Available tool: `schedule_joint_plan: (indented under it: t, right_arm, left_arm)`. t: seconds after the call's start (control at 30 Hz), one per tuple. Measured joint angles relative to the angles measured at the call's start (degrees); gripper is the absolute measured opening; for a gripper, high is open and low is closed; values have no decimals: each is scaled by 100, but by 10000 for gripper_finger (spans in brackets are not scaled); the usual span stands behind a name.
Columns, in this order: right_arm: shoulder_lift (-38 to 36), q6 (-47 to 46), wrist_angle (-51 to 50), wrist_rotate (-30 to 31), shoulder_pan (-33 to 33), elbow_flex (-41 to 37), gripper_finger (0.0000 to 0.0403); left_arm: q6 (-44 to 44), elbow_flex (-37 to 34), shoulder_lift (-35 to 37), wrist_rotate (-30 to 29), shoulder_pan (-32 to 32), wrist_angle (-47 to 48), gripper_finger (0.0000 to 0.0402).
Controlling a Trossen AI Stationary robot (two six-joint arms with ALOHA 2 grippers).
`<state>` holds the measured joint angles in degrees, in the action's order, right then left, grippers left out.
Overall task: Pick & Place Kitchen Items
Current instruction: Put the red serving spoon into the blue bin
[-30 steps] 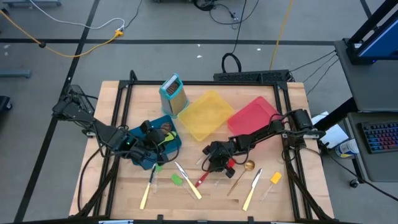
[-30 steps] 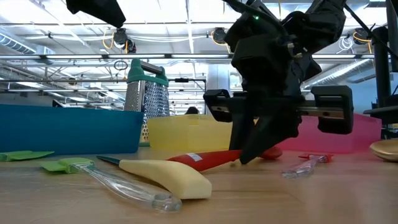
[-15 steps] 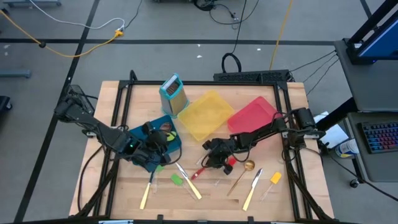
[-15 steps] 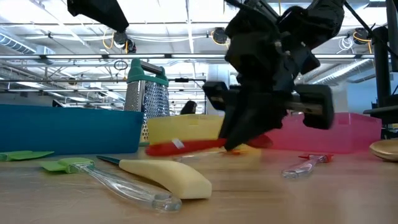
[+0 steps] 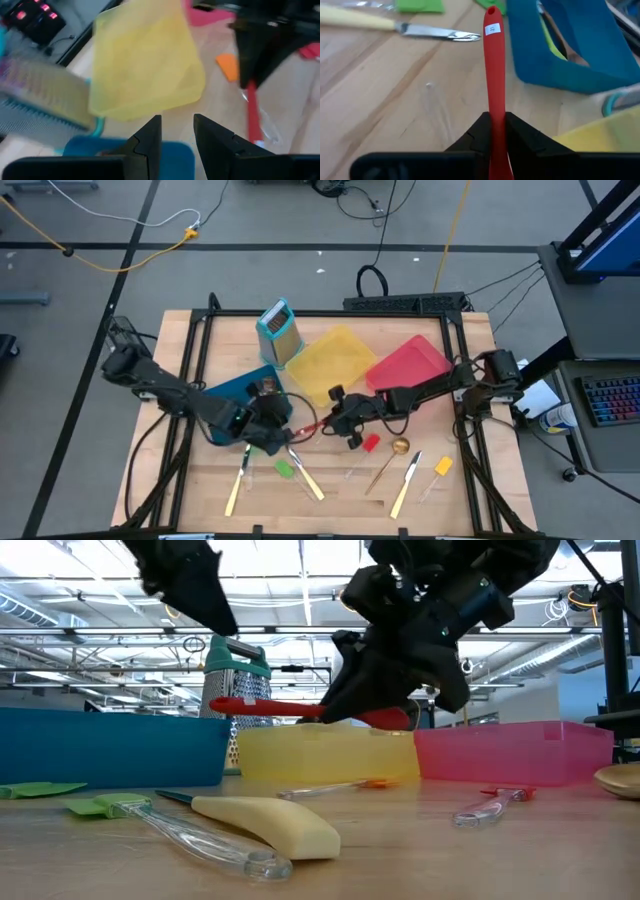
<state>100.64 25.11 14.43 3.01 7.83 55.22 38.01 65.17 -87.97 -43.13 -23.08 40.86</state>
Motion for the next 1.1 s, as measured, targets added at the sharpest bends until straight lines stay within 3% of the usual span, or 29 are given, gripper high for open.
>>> schedule_joint_plan:
  t: [0.13, 0.33, 0.63, 1.0, 1.1]
  right_arm:
    - [-2, -324, 114, 26, -43, 0, 37]
    - [-2, -347, 464, 21, -41, 1, 35]
    - [9, -337, 423, 2, -63, -2, 36]
    - [-9, -449, 491, 30, -261, -74, 36]
    - [-9, -493, 497, 28, -292, -74, 35]
  left_arm:
    - [-1143, 0, -330, 615, 245, -734, 120]
    - [-1894, 0, -893, 1183, 406, -1595, 120]
    - [-1991, 9, -1212, 1187, 589, -1713, 120]
    - [-1980, 4, -943, 1218, 601, -1959, 120]
    - [-1987, 4, -943, 1497, 620, -2015, 120]
